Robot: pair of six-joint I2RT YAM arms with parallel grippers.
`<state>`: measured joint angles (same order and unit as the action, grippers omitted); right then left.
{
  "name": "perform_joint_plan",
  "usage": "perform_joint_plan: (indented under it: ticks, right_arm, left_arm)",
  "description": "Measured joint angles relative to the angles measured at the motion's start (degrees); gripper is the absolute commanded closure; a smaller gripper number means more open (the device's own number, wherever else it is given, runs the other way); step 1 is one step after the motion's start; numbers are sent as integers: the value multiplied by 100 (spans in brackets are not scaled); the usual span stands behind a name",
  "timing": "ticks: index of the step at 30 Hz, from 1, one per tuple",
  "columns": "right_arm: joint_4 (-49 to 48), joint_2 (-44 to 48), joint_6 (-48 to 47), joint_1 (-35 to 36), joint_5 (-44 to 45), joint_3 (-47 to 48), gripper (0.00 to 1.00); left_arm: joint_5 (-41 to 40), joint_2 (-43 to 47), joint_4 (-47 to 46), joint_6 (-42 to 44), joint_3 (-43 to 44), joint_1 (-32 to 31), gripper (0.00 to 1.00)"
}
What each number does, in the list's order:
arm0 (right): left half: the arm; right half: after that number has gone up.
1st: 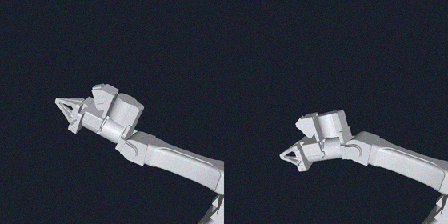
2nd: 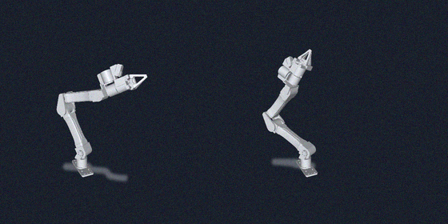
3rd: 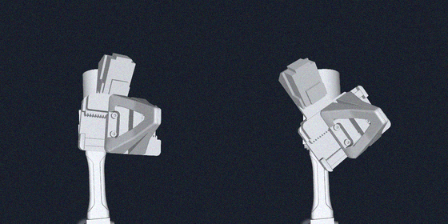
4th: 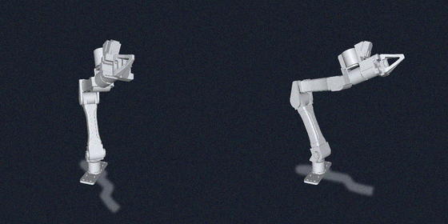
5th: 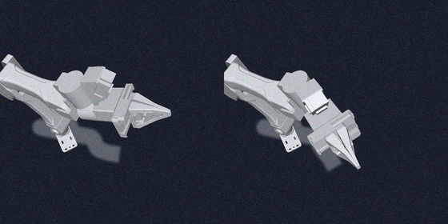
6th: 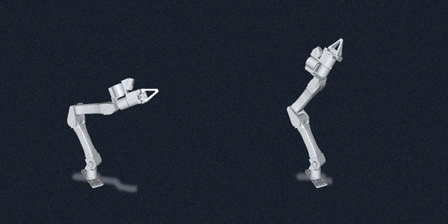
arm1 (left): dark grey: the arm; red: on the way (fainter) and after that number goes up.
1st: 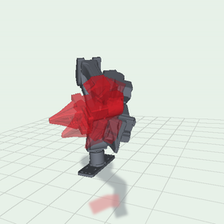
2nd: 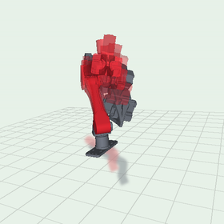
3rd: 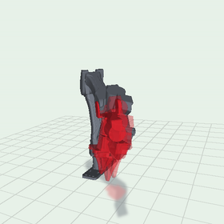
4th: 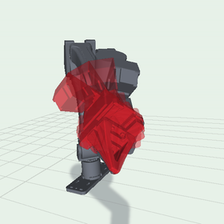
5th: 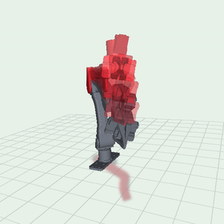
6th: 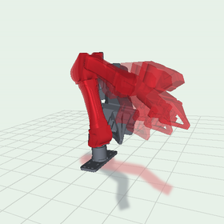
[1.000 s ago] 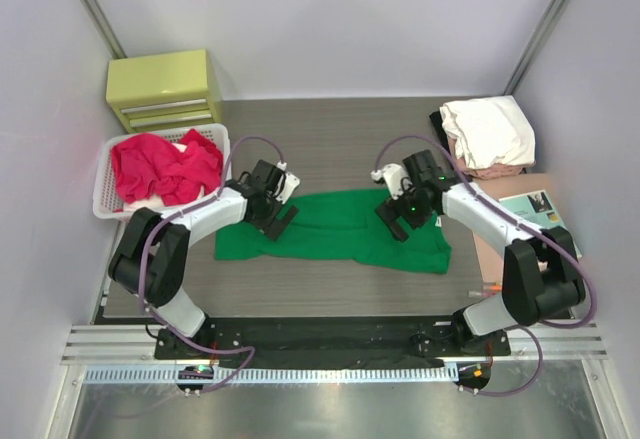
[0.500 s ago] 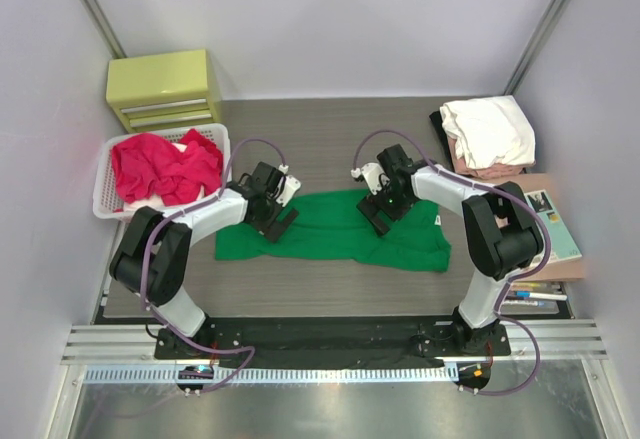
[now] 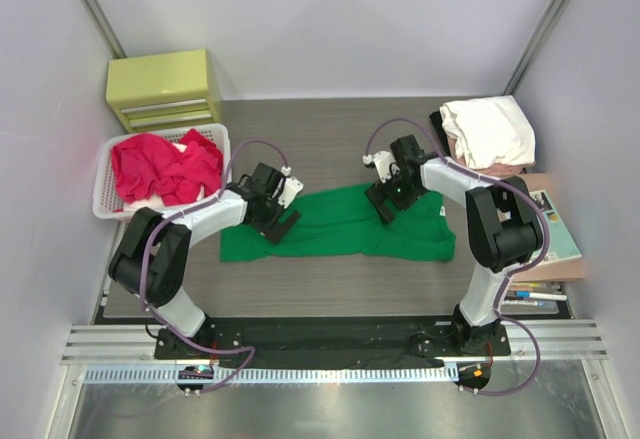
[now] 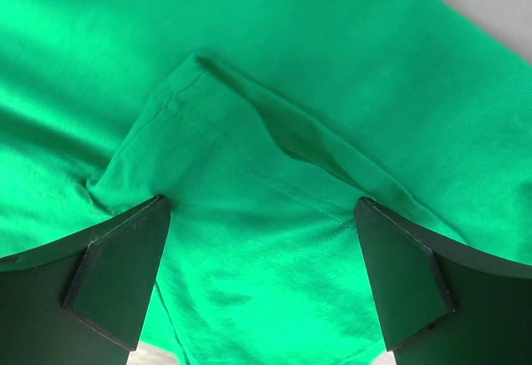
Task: Fold and stack the t-shirts
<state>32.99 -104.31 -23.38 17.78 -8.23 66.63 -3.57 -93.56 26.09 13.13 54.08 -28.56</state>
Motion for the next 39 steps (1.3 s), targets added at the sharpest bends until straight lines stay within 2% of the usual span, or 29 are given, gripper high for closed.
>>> perform_joint_plan:
  ticks: [10, 24, 32, 39]
  right_arm:
    - [599, -1521, 98, -216, 140, 2192, 0]
    - [1998, -4398, 57, -175, 81, 7121, 0]
    - [1801, -4562, -160, 210, 245, 7396, 0]
    - [1274, -4284, -177, 498, 212, 6800, 0]
  left_arm:
    - [411, 634, -201, 258, -688, -566, 0]
    - [728, 616, -168, 339, -531, -2146, 0]
    - [957, -111, -254, 273, 389, -2905, 0]
    - [1036, -323, -304, 234, 461, -3169, 0]
